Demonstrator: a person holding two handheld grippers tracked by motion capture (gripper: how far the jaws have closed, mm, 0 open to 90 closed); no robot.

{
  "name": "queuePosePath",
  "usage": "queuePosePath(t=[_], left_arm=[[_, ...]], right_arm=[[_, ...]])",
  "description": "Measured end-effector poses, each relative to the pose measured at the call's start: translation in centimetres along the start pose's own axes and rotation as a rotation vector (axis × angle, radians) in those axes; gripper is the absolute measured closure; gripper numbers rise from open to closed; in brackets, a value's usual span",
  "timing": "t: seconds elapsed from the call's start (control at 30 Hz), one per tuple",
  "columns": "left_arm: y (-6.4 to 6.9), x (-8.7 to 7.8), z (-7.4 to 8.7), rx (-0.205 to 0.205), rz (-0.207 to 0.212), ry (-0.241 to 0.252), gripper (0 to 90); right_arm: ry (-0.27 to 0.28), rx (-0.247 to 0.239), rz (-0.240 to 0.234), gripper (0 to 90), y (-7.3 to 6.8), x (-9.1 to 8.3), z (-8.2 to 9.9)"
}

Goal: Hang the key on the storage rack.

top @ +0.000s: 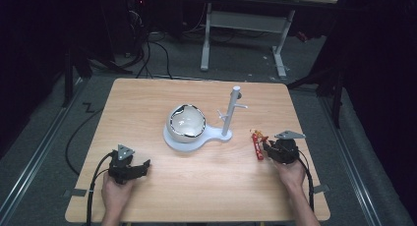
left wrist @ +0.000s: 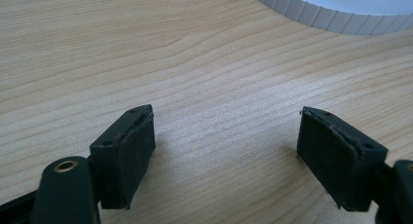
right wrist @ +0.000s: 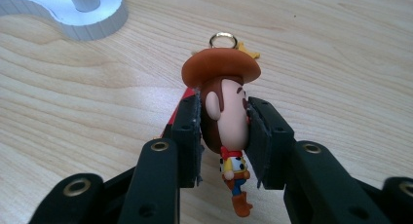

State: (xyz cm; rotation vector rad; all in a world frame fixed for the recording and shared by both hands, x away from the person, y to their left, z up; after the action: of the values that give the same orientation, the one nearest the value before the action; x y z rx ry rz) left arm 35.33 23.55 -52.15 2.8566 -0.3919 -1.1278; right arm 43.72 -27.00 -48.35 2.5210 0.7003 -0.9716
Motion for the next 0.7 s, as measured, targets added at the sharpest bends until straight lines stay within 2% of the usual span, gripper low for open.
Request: queuePosePath(t=[0.7], left_arm=[[0.0,0.0,0.0,-0.001,0.001,0.001,22.2]], right_arm=[[0.091,-0.001,-0.017,67.6,0.0,-3.3,-0.6]])
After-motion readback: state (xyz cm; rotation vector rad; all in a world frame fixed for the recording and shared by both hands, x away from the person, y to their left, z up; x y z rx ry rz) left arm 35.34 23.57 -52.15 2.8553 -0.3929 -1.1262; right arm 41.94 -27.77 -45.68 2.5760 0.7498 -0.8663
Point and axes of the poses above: each handheld gripper's, and its own axes: x roughly forward along the jaws, z roughly out of its underside, y roughly to its right, the point moved 2 cm from there along x, roughly forward along the jaws, and after that the axes turned 8 degrees about -x, right-handed, at the moved point
